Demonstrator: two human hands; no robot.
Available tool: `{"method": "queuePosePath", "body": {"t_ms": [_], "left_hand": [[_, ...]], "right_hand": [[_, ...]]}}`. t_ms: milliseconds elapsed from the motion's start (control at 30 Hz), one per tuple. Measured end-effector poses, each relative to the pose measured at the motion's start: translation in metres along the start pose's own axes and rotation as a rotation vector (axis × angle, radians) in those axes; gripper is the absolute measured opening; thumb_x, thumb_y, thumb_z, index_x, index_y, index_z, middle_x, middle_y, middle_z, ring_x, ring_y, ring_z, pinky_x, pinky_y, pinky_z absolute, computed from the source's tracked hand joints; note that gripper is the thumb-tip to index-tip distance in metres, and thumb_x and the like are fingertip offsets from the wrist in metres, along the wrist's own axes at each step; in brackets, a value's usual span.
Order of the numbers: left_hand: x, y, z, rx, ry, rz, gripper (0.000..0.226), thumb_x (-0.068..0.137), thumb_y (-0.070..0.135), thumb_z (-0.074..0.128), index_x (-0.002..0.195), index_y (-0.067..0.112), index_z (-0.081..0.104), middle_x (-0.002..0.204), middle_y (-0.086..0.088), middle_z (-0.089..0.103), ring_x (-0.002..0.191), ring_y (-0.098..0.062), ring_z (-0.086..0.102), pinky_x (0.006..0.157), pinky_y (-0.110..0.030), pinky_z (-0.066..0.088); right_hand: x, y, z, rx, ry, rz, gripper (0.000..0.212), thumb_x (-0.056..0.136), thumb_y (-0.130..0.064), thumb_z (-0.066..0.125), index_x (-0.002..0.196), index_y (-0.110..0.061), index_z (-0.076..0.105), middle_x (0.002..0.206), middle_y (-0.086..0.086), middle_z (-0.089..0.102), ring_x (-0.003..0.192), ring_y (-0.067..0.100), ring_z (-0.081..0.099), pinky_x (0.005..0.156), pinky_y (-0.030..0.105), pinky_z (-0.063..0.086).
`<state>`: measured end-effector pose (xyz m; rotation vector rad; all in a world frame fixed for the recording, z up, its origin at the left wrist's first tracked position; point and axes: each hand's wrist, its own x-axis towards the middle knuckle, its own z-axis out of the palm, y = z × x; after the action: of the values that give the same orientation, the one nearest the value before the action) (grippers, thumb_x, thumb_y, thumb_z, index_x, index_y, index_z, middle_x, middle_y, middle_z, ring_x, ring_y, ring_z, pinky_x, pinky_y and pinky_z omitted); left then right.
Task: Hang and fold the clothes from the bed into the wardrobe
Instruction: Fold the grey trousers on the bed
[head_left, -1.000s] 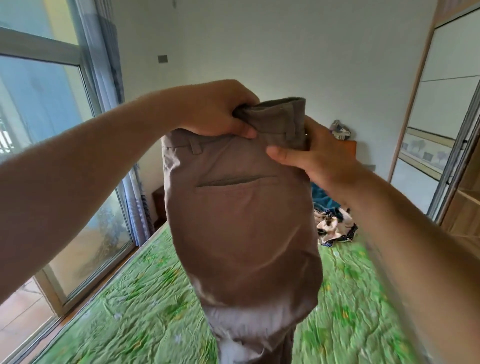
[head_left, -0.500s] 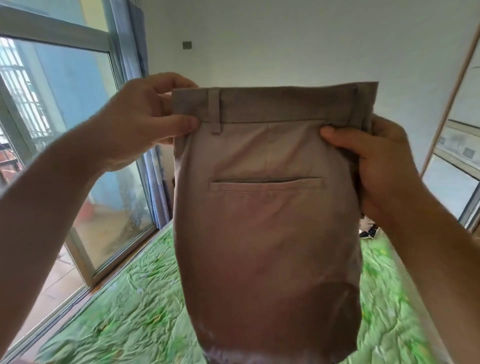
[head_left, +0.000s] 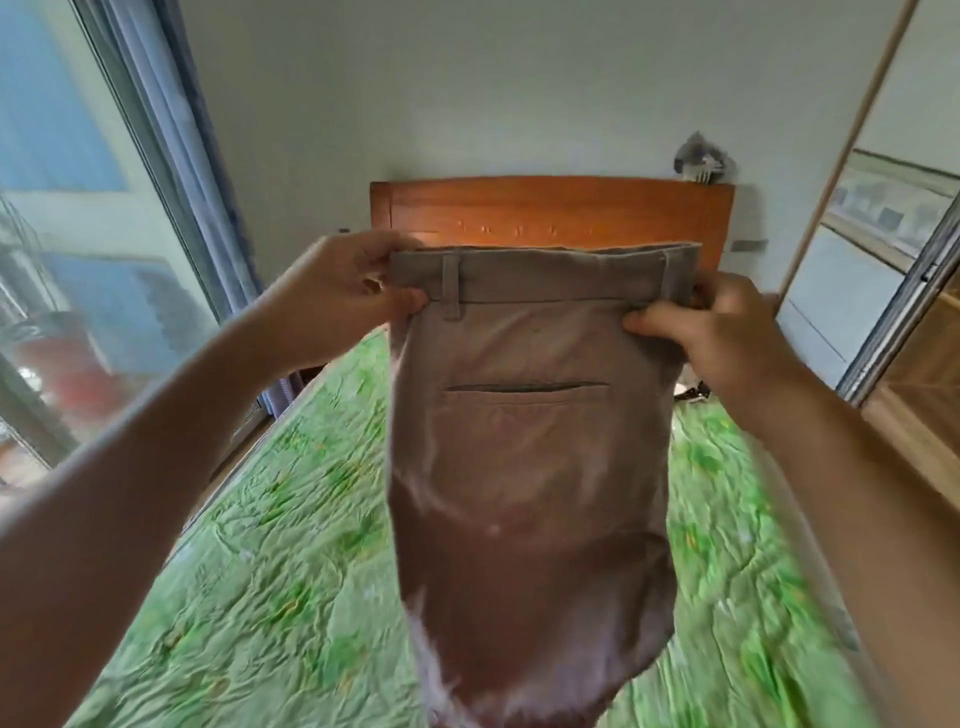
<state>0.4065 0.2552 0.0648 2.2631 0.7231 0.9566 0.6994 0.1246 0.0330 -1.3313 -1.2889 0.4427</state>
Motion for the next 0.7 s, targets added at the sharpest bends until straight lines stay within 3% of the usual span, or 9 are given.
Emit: {"method": "queuePosePath", "body": {"t_ms": [100,167,233,333,400,467,533,633,700], "left_hand": [[0.016,-0.070,0.023,0.211,-0.085,-0.064,0.031,0.087,0.009,0.075,0.109,0.028,0.067,0.094,0.012,0.068,0.079,-0.007,0.065,0.071,-0.023,0.054],[0.023,-0.119,0.043,0.178,-0.139,-0.135,0.030,0.086,0.005,0.074,0.103,0.028,0.065,0.083,0.010,0.064,0.063,-0.014,0.063,0.059,-0.032,0.055],[0.027,-0.168,0.066,0.103,-0.186,-0.197,0.036,0.087,-0.002,0.069,0.093,0.032,0.062,0.073,0.005,0.065,0.050,-0.015,0.064,0.045,-0.030,0.051],[0.028,-0.233,0.098,0.000,-0.211,-0.297,0.039,0.086,-0.004,0.066,0.085,0.035,0.062,0.065,0.003,0.069,0.051,-0.017,0.068,0.046,-0.028,0.052],[0.033,-0.271,0.118,-0.081,-0.222,-0.387,0.040,0.083,-0.006,0.070,0.080,0.033,0.063,0.066,0.007,0.069,0.056,-0.018,0.070,0.053,-0.038,0.059],[0.040,-0.302,0.136,-0.134,-0.222,-0.462,0.042,0.079,-0.008,0.074,0.076,0.033,0.065,0.070,0.013,0.069,0.065,-0.018,0.072,0.065,-0.047,0.063],[0.052,-0.325,0.153,-0.161,-0.185,-0.486,0.049,0.074,-0.010,0.077,0.073,0.038,0.066,0.070,0.017,0.069,0.068,-0.008,0.070,0.069,-0.039,0.064],[0.080,-0.354,0.178,-0.148,-0.165,-0.502,0.045,0.079,-0.004,0.076,0.079,0.040,0.065,0.072,0.015,0.071,0.065,0.001,0.066,0.060,-0.015,0.052],[0.109,-0.376,0.198,-0.145,-0.136,-0.500,0.038,0.083,-0.004,0.072,0.090,0.033,0.064,0.077,0.011,0.068,0.064,0.003,0.063,0.061,-0.016,0.048]], "right_hand": [[0.012,0.055,0.019,-0.284,-0.025,0.141,0.018,0.070,-0.044,0.080,0.082,-0.054,0.071,0.085,-0.016,0.075,0.086,0.008,0.070,0.073,0.031,0.052],[0.018,0.095,0.037,-0.506,-0.036,0.216,0.014,0.075,-0.046,0.082,0.075,-0.041,0.070,0.073,-0.009,0.070,0.077,0.019,0.068,0.062,0.032,0.048],[0.021,0.136,0.057,-0.646,-0.037,0.301,0.021,0.081,-0.047,0.079,0.080,-0.028,0.070,0.073,-0.004,0.068,0.073,0.024,0.066,0.060,0.034,0.048],[0.021,0.192,0.088,-0.526,-0.098,0.468,0.008,0.093,-0.036,0.069,0.090,-0.030,0.066,0.060,0.000,0.070,0.057,0.022,0.070,0.050,0.028,0.050],[0.024,0.228,0.105,-0.342,-0.078,0.622,0.006,0.099,-0.026,0.063,0.096,-0.031,0.061,0.059,0.006,0.071,0.048,0.026,0.069,0.043,0.030,0.052],[0.031,0.260,0.117,-0.229,-0.054,0.728,0.012,0.101,-0.022,0.060,0.103,-0.034,0.057,0.065,0.008,0.073,0.052,0.026,0.070,0.049,0.035,0.056],[0.047,0.288,0.125,-0.195,-0.035,0.759,0.012,0.101,-0.023,0.060,0.105,-0.034,0.056,0.074,0.006,0.076,0.059,0.017,0.072,0.055,0.032,0.056],[0.087,0.332,0.129,-0.188,-0.008,0.730,0.015,0.101,-0.019,0.058,0.097,-0.034,0.056,0.092,0.004,0.075,0.062,0.005,0.071,0.053,0.021,0.052],[0.125,0.364,0.132,-0.186,-0.012,0.713,0.016,0.102,-0.017,0.057,0.098,-0.033,0.054,0.101,0.007,0.074,0.065,0.006,0.070,0.054,0.021,0.052]]}}
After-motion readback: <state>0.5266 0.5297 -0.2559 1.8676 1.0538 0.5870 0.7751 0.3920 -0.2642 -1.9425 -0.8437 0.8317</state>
